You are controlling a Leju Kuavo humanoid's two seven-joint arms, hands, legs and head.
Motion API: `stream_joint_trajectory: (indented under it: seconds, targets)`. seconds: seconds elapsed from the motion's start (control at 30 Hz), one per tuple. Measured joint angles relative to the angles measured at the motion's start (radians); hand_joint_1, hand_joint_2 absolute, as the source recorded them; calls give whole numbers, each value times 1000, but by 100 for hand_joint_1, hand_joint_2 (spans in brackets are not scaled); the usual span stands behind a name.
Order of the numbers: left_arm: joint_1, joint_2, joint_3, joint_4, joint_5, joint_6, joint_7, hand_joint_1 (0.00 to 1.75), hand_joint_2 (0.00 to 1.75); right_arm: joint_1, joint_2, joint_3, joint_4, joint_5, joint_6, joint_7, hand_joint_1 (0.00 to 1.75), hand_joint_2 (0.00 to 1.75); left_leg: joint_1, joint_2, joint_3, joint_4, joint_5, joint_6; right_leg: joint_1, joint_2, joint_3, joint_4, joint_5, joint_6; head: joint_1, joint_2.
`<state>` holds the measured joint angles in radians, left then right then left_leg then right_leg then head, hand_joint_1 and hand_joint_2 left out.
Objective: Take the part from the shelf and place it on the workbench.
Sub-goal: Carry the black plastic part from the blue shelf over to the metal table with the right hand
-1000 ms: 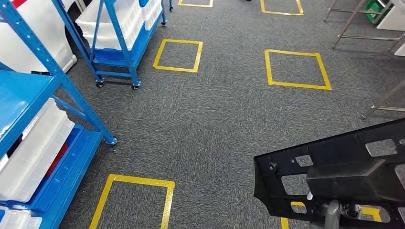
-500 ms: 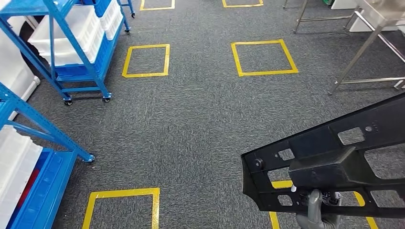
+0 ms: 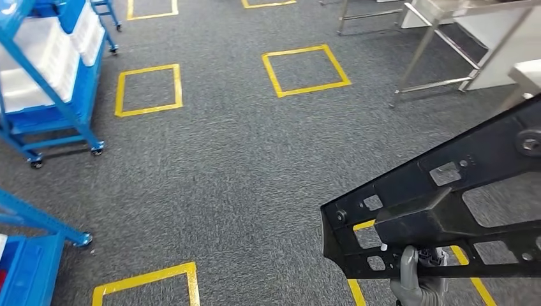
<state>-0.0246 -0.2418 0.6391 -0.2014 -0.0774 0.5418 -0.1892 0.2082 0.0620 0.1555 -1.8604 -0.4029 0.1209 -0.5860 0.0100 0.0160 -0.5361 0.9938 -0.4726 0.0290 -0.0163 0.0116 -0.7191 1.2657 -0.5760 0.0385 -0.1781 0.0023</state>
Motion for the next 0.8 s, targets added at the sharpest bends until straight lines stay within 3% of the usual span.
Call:
stream_joint_trajectory:
  seconds: [0.03, 0.07, 0.13, 0.2, 0.23, 0.3, 0.33, 0.4, 0.47, 0.5, 0.53, 0.57, 0.6, 0.67, 0.7, 0.77, 0.8]
  targets:
    - [0, 0, -1, 0, -4, -5, 0, 0, 175, 0, -3, -3, -1, 2, -3, 4, 175, 175, 0, 14, 0, 0, -1, 0, -3, -3, -10, 23, -1, 4, 0, 0]
    - [-1, -1, -2, 0, -9, -12, 0, 0, 175, 0, -6, -6, -4, 4, -7, 8, 175, 175, 0, 28, 1, 1, -3, -2, -5, -8, 0, 8, 17, 7, 0, 0]
    - [-3, -2, -4, 0, -15, -28, -1, 0, 175, 0, -11, -14, -15, 11, -14, 15, 175, 175, 0, 50, 4, 4, -8, -9, -8, -39, 69, -113, 77, 9, 0, 0]
    - [-3, -3, -9, 0, -21, -42, -4, 0, 175, 0, -14, -21, -32, 22, -21, 20, 175, 175, -5, 67, 7, 10, -15, -20, -1, -73, 126, -218, 109, -1, 0, 0]
    - [-3, -3, -13, 0, -26, -50, -6, 0, 175, 1, -15, -25, -41, 30, -24, 21, 175, 175, -7, 75, 9, 11, -18, -26, 3, -79, 135, -238, 110, -10, 0, 0]
    - [-5, -3, -21, 0, -33, -66, -15, 0, 175, 10, -17, -37, -60, 45, -26, 20, 175, 175, -9, 92, 14, 10, -23, -36, 6, -59, 133, -242, 111, -26, 0, 0]
    - [-6, -1, -25, 0, -34, -78, -24, 0, 175, 17, -18, -43, -70, 53, -27, 18, 175, 175, -6, 88, 14, 15, -29, -42, 5, -48, 133, -244, 113, -33, 0, 0]
    - [-6, 11, -27, 0, -31, -117, -45, 0, 175, 30, -20, -56, -93, 69, -29, 11, 175, 175, -1, 51, -7, 72, -69, -51, 1, -29, 134, -248, 116, -47, 0, 0]
    - [-1, 29, -27, 0, -31, -157, -56, 0, 175, 42, -21, -70, -113, 84, -25, 3, 175, 175, 1, 8, -66, 203, -135, -55, 3, -8, 134, -248, 117, -56, 0, 0]
    - [2, 37, -27, 0, -33, -172, -56, 0, 175, 47, -21, -77, -120, 95, -23, 1, 175, 175, 1, 0, -96, 265, -156, -55, 5, 6, 134, -248, 117, -58, 0, 0]
    - [6, 45, -28, 0, -38, -185, -57, 0, 175, 51, -21, -83, -125, 109, -21, -2, 175, 175, 1, -4, -113, 299, -160, -54, 6, 21, 134, -246, 117, -59, 0, 0]
    - [9, 53, -29, 0, -43, -196, -59, 0, 175, 54, -22, -89, -130, 126, -21, -5, 175, 175, 1, -7, -114, 294, -142, -52, 7, 37, 135, -245, 117, -59, 0, 0]
    - [11, 59, -31, 0, -48, -207, -62, 0, 175, 55, -22, -96, -136, 144, -21, -8, 175, 175, 1, -12, -98, 252, -109, -48, 8, 52, 135, -244, 117, -58, 0, 0]
    - [14, 69, -38, 0, -59, -223, -69, 0, 175, 55, -22, -108, -149, 183, -26, -15, 175, 175, 1, -49, -43, 117, -40, -36, 10, 78, 135, -241, 117, -56, 0, 0]
    - [15, 72, -43, 0, -66, -231, -72, 0, 175, 54, -22, -115, -156, 206, -31, -17, 175, 175, 1, -68, -22, 66, -22, -33, 10, 90, 134, -240, 118, -53, 0, 0]
    - [15, 76, -52, 0, -80, -244, -76, 0, 175, 50, -22, -132, -171, 260, -44, -16, 175, 175, -2, -86, -7, 26, -17, -28, 6, 111, 127, -240, 122, -40, 0, 0]
    - [14, 76, -57, 0, -85, -250, -78, 0, 175, 44, -23, -142, -179, 288, -53, -11, 175, 175, -3, -76, -6, 22, -14, -24, 4, 122, 125, -242, 125, -33, 0, 0]
